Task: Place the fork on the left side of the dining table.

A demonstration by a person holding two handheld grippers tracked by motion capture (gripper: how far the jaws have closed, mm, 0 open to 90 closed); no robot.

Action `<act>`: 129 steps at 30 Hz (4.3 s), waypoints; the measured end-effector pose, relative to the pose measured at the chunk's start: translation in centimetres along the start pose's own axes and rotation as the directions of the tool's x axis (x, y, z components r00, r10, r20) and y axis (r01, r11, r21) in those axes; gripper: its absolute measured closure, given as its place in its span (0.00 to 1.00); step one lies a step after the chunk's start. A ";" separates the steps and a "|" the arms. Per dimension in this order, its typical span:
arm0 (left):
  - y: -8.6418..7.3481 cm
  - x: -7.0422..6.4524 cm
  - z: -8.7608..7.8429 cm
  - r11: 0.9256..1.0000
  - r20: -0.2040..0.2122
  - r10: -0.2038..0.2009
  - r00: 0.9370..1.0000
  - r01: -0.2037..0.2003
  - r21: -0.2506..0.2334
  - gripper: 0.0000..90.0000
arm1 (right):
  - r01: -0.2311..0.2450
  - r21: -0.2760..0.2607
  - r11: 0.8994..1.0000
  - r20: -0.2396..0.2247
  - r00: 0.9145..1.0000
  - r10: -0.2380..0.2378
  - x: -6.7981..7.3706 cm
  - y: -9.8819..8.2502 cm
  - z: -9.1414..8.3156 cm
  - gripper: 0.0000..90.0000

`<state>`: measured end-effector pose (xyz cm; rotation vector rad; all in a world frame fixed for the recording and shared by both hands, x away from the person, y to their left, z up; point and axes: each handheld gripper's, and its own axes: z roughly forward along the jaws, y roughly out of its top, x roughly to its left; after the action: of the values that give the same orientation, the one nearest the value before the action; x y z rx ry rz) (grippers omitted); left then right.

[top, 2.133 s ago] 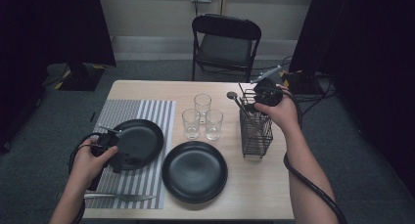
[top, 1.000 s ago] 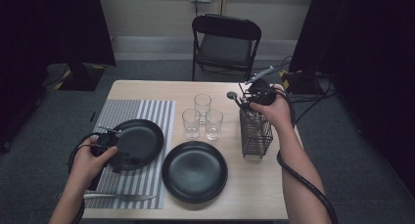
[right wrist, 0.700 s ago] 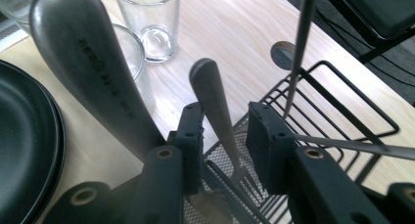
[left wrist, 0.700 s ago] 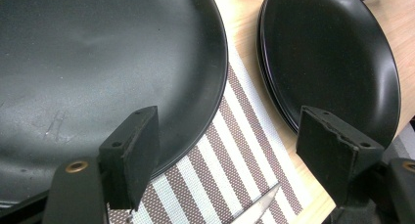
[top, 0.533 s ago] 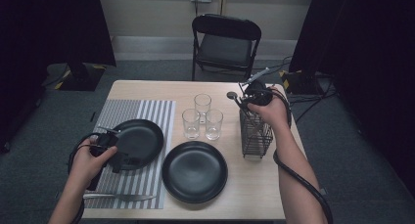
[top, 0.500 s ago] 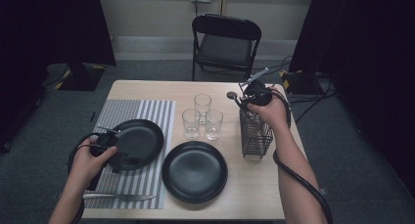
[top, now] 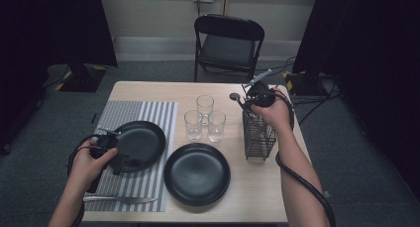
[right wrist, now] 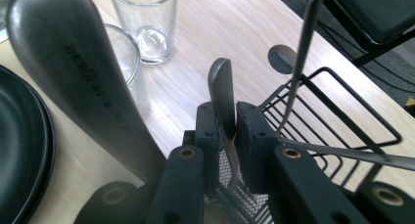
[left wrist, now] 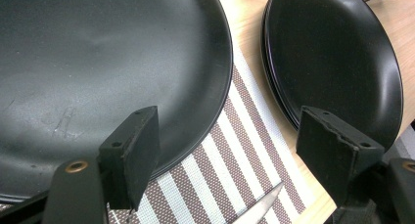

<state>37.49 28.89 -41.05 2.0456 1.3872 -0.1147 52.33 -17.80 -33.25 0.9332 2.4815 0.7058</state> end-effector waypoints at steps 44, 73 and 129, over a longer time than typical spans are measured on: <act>0.0 -0.4 0.4 1.000 0.002 0.017 1.000 -0.017 0.022 0.27 | -0.118 -0.136 0.984 0.063 0.990 0.127 -1.0 0.0 -4.3 0.97; 0.0 -0.6 0.2 0.999 0.006 0.025 1.000 -0.025 0.022 0.27 | -0.112 -0.187 0.976 0.058 0.991 0.125 -1.3 1.3 -8.8 0.97; 0.0 -1.2 0.0 0.999 0.003 0.041 0.999 -0.041 0.018 0.27 | -0.030 -0.265 0.964 0.027 0.999 0.039 1.8 2.2 -15.7 0.97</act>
<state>36.93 27.91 -40.54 2.0870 1.3465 -0.1132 44.06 -20.07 -19.84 0.8803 2.2753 0.9977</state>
